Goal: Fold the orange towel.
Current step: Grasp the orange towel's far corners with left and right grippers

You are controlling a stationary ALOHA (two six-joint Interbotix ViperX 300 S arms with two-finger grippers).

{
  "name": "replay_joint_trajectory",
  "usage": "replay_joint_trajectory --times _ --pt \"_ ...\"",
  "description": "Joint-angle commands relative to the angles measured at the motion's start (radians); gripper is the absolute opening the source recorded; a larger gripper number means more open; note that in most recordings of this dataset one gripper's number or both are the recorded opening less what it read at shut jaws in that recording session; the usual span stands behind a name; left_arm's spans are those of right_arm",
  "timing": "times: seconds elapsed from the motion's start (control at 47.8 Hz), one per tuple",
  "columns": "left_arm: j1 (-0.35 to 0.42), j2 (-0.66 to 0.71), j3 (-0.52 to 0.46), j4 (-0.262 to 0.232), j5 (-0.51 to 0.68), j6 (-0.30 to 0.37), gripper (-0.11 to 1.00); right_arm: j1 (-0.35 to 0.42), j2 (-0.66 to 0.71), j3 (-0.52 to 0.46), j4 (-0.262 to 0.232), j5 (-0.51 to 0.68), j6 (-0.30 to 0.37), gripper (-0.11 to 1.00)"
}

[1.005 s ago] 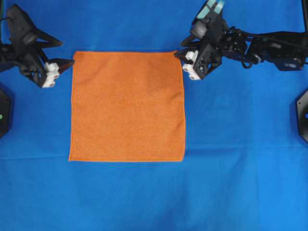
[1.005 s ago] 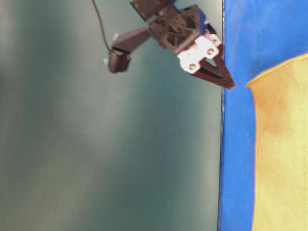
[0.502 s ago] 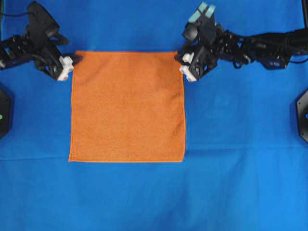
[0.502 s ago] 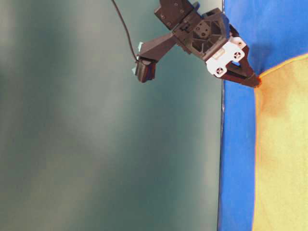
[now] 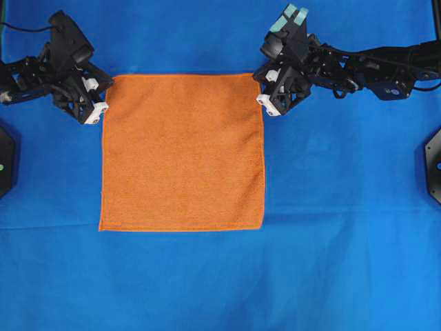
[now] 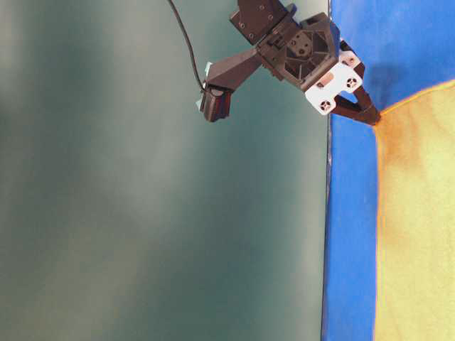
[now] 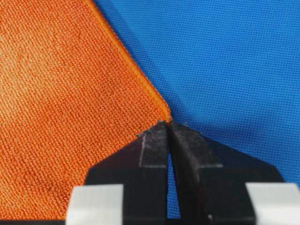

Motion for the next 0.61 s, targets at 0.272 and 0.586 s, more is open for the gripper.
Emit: replay_joint_trajectory --times 0.272,0.586 --pt "-0.003 -0.1 -0.009 0.005 0.044 0.009 0.01 0.011 -0.058 -0.006 0.012 -0.012 0.003 0.02" --pt "-0.011 -0.255 0.018 0.005 0.14 0.006 0.01 0.018 -0.114 0.012 0.012 -0.011 0.003 0.02"
